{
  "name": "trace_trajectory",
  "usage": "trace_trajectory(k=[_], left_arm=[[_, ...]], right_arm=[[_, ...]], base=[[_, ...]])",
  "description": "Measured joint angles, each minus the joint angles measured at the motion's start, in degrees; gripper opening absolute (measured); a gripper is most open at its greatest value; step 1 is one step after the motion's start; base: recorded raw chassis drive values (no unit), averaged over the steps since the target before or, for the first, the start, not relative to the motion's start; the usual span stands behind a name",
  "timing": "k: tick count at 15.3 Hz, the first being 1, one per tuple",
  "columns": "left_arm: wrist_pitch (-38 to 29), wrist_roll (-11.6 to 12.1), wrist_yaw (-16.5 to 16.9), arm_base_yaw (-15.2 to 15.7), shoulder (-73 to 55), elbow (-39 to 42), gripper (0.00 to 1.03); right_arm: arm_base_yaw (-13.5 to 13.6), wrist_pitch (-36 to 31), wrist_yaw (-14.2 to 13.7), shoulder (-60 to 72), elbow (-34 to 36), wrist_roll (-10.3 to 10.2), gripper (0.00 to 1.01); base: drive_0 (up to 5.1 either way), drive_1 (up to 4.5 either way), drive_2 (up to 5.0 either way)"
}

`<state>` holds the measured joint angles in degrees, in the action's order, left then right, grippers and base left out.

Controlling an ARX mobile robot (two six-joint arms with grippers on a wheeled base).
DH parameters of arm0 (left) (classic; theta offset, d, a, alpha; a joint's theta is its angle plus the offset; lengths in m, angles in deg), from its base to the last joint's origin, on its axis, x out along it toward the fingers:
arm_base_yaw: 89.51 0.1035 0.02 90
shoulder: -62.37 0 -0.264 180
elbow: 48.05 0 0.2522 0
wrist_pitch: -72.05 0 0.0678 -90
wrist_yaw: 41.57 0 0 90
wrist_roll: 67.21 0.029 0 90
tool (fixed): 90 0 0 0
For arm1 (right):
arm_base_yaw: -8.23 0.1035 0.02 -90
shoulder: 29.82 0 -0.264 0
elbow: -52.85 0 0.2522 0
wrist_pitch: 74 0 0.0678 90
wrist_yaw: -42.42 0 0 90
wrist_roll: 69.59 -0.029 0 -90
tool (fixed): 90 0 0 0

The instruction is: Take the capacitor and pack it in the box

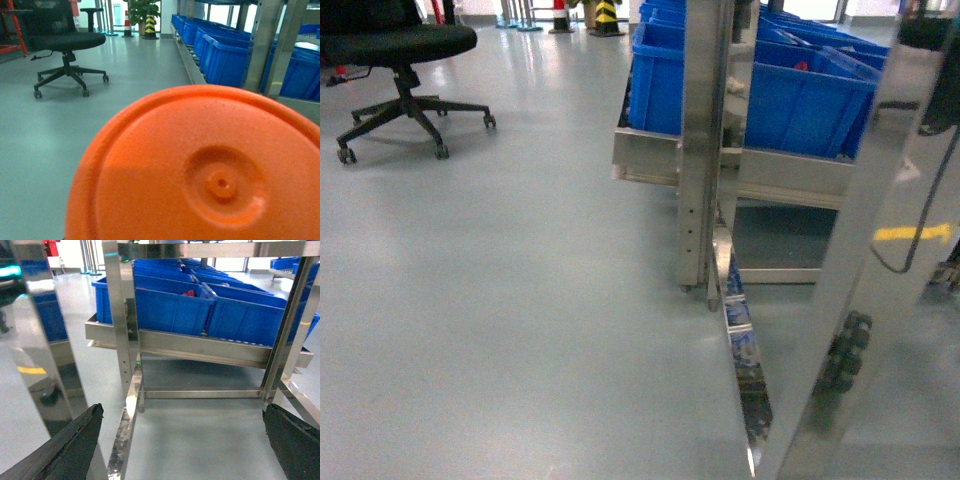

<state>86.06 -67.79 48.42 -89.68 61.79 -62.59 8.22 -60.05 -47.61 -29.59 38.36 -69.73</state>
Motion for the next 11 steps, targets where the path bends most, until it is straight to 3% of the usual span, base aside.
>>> trace_trajectory(k=[11], left_arm=[[0.09,0.0,-0.02,0.0,0.0,0.0,0.43]], right_arm=[[0.0,0.02,0.0,0.0,0.0,0.0,0.98]], base=[[-5.0,2.44,2.4]])
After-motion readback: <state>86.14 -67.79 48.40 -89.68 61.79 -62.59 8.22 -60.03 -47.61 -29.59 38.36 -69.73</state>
